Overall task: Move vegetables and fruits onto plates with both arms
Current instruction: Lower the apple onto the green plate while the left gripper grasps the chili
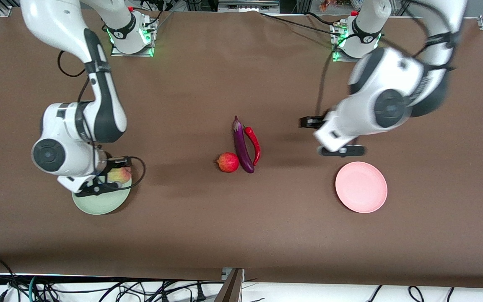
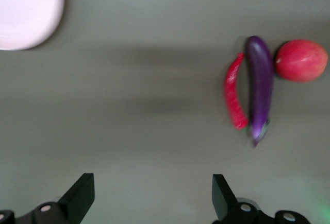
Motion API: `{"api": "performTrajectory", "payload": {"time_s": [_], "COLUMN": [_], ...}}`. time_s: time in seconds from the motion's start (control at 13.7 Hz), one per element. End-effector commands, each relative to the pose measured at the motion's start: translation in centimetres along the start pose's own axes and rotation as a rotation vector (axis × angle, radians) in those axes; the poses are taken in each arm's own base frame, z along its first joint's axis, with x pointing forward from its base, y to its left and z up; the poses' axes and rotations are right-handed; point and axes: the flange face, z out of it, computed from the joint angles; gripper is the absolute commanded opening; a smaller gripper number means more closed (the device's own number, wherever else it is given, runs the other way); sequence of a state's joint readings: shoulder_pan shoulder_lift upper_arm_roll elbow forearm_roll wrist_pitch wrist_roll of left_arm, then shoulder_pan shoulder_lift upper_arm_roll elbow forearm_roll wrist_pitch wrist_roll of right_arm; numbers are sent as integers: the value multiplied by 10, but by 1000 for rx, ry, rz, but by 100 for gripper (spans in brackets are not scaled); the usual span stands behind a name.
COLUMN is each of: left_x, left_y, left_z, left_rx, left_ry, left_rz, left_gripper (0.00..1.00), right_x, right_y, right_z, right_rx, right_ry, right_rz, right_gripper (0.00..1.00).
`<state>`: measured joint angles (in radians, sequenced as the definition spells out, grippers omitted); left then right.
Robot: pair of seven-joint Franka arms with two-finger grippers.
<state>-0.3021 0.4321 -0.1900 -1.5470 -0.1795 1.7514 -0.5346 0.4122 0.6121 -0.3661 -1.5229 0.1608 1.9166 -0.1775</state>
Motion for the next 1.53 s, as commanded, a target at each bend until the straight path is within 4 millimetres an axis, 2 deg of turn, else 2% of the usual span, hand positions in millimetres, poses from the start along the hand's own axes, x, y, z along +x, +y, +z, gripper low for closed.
{"api": "performTrajectory", "payload": {"time_s": [0.0, 0.07, 0.22, 0.36, 0.51, 0.58, 0.87, 1.09, 1.24, 1.31, 1.38, 1.46], "left_x": [5, 9, 6, -14, -11, -9, -1, 17, 20, 20, 22, 22], "left_y": [33, 39, 59, 90, 96, 96, 93, 91, 96, 97, 96, 95], "left_z": [81, 110, 153, 184, 208, 214, 212, 221, 228, 231, 231, 230], "left_rx": [-18, -33, -37, 11, 53, 50, 26, 1, -3, -1, -3, -4], "left_ry": [48, 73, 84, 131, 199, 208, 213, 221, 221, 219, 218, 217], "left_rz": [-96, -112, -191, -209, -228, -224, -240, -254, -255, -258, -262, -262], "left_gripper": [100, 100, 100, 100, 100, 100, 100, 99, 87, 78, 74, 70], "right_x": [1, 1, 3, 6, 5, 7, 9, 10, 11, 11, 12, 12], "right_y": [50, 60, 82, 102, 109, 109, 121, 121, 122, 122, 123, 124], "right_z": [22, 29, 42, 55, 62, 64, 77, 88, 93, 92, 87, 79], "right_rx": [-4, -4, -16, -22, -22, -24, -36, -40, -42, -40, -30, -15], "right_ry": [2, -2, 17, 43, 42, 48, 63, 60, 60, 64, 73, 85], "right_rz": [-30, -29, -21, -43, -36, -36, -22, -22, -20, -17, -10, 0], "right_gripper": [31, 31, 32, 32, 32, 32, 32, 33, 43, 82, 100, 100]}}
